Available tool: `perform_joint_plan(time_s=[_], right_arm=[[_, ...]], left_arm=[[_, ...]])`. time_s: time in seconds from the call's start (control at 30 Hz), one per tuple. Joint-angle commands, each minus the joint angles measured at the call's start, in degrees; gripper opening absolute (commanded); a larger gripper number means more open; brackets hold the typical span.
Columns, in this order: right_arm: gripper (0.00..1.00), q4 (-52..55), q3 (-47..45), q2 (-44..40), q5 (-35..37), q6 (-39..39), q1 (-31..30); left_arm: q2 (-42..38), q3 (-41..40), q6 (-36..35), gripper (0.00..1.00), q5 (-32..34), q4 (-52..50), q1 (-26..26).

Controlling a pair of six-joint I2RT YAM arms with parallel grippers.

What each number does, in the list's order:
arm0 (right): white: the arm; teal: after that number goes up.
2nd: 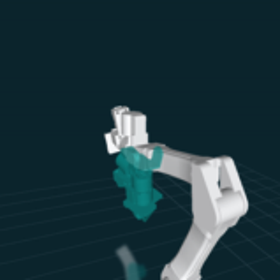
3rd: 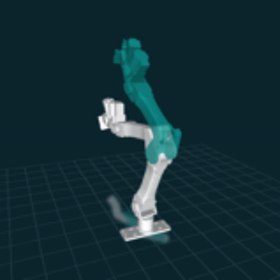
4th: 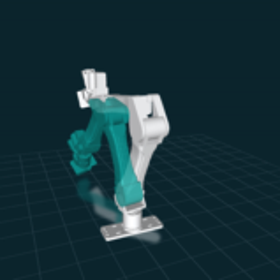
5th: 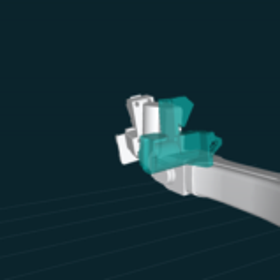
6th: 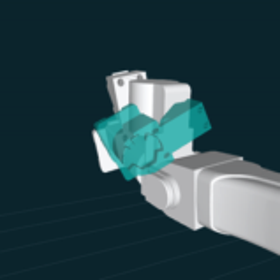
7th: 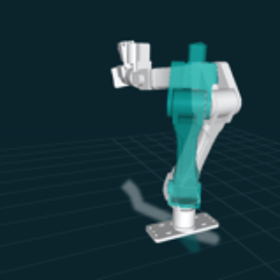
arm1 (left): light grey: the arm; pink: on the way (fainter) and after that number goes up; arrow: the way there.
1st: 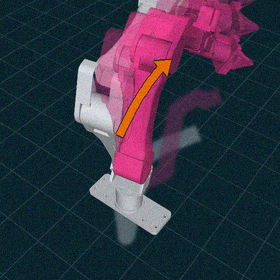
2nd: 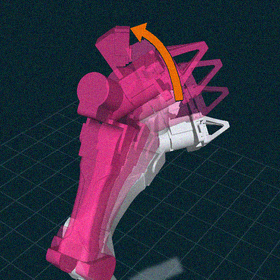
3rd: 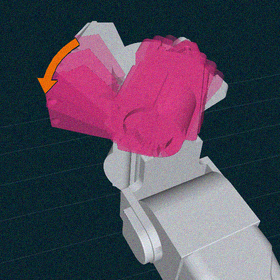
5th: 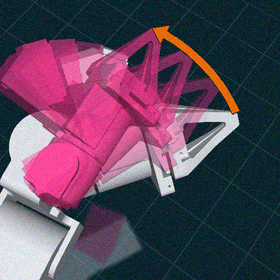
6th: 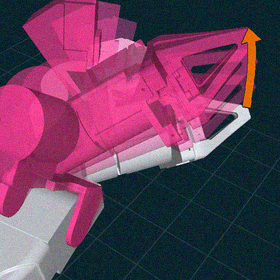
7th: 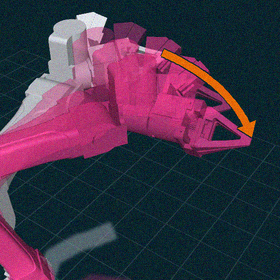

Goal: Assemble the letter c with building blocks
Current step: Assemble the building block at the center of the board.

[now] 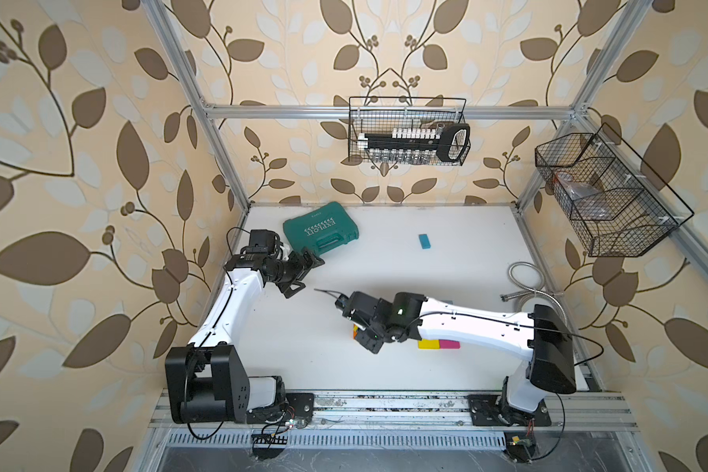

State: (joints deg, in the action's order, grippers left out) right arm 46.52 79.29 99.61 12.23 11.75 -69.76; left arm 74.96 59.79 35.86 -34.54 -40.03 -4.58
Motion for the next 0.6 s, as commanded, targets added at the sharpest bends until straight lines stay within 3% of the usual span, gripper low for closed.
perform_joint_plan(time_s=[0.0,0.2,0.57], right_arm=[[0.00,-0.1,-3.1,1.3,4.0,1.1,-2.8],[0.00,0.1,-0.8,8.1,4.7,-0.1,-7.1],[0.00,-2.9,-0.7,13.9,2.8,-1.4,-7.1]], left_arm=[[-2.8,-0.4,-2.5,0.99,-2.0,-2.4,-0.7],[-3.3,-1.5,-3.2,0.99,-2.8,-2.7,-2.9],[-2.3,-3.2,-3.0,0.99,-4.4,-1.1,-6.9]])
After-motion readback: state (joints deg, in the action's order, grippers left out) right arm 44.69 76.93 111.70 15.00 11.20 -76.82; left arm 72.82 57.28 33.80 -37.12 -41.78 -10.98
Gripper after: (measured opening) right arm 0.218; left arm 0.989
